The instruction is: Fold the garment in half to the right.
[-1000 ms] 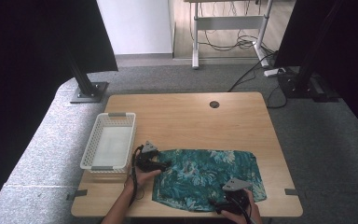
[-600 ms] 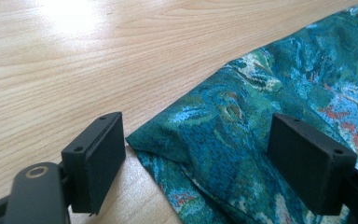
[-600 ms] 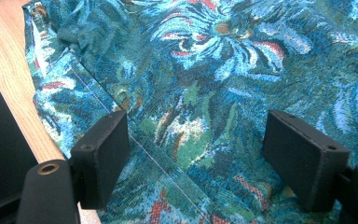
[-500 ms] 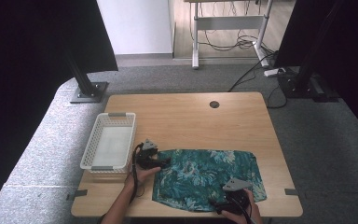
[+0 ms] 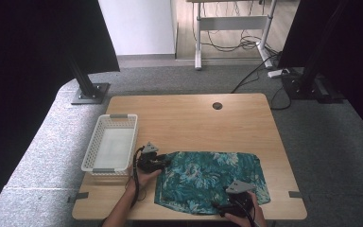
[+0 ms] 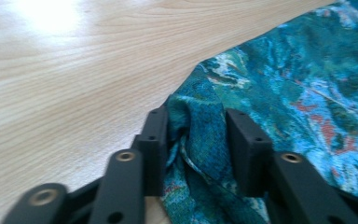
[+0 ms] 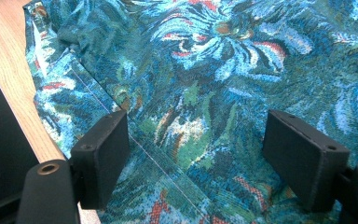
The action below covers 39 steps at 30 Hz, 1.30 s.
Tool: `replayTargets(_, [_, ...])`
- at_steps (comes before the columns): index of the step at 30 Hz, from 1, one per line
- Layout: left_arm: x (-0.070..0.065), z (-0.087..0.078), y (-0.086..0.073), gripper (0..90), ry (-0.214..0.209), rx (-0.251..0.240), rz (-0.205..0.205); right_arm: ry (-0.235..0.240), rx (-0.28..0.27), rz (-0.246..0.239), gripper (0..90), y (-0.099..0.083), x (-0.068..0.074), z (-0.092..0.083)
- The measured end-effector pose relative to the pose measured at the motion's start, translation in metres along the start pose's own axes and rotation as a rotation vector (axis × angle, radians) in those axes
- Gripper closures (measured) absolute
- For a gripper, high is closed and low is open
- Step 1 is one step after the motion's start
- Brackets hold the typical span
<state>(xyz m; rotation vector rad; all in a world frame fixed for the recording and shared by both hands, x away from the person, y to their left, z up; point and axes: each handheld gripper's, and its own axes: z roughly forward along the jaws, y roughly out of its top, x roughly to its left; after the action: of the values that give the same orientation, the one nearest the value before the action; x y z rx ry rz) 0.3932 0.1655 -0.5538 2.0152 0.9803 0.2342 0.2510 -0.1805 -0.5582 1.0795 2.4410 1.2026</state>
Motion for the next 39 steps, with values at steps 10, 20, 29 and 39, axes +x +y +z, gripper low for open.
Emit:
replayTargets(10, [-0.003, -0.006, 0.003, 83.5, -0.053, -0.017, -0.025, 0.007, -0.005, 0.015, 22.7, 0.0, -0.002, -0.001])
replayTargets(20, [-0.01, -0.019, 0.009, 83.4, -0.066, -0.052, -0.011, 0.029, -0.036, 0.043, 20.6, 0.005, 0.001, -0.003])
replayTargets(29, [-0.01, -0.028, 0.01, 83.2, -0.079, -0.061, -0.011, 0.08, -0.065, -0.012, 21.0, 0.027, 0.03, 0.003])
replayTargets(39, [-0.008, -0.032, 0.008, 83.0, -0.097, -0.065, -0.025, 0.131, -0.053, -0.058, 21.0, 0.053, 0.059, 0.023])
